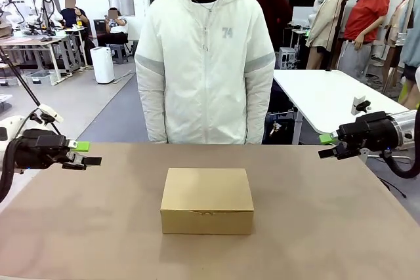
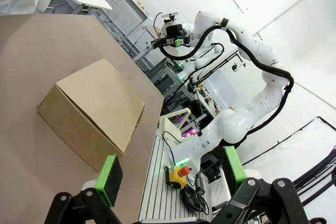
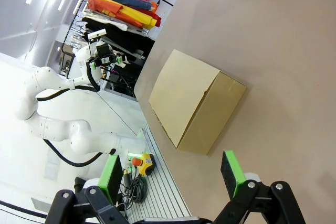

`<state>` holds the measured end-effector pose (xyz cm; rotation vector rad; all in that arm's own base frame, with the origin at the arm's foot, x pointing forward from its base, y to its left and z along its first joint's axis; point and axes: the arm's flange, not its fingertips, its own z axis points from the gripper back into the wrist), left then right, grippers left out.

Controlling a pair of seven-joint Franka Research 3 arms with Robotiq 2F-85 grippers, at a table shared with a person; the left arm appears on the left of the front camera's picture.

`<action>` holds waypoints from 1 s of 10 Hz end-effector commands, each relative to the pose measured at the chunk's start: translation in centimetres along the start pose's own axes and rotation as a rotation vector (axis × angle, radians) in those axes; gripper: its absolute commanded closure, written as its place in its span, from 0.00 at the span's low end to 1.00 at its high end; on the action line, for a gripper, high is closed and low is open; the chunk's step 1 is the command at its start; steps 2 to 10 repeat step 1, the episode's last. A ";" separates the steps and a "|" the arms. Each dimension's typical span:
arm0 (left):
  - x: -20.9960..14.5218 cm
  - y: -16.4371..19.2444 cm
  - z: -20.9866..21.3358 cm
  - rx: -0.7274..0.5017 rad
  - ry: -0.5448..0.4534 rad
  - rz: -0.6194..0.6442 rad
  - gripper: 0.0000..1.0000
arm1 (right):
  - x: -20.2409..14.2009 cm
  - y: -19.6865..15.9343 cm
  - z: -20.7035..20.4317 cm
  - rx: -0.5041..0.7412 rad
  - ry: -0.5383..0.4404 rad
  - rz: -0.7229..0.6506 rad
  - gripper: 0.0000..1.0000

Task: Pack the items into the box.
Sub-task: Close the Mailer Box.

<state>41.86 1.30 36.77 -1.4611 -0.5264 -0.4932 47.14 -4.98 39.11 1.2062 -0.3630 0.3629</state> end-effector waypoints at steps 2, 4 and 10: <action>-0.1 -0.2 -0.1 0.003 -0.014 -0.013 0.00 | 0.0 0.5 0.2 0.002 0.015 0.004 0.00; -0.1 -0.2 -0.1 0.003 -0.014 -0.013 0.00 | 0.0 0.5 0.2 0.002 0.015 0.004 0.00; -0.1 -0.2 -0.1 0.003 -0.014 -0.013 0.00 | 0.0 0.5 0.2 0.002 0.015 0.004 0.00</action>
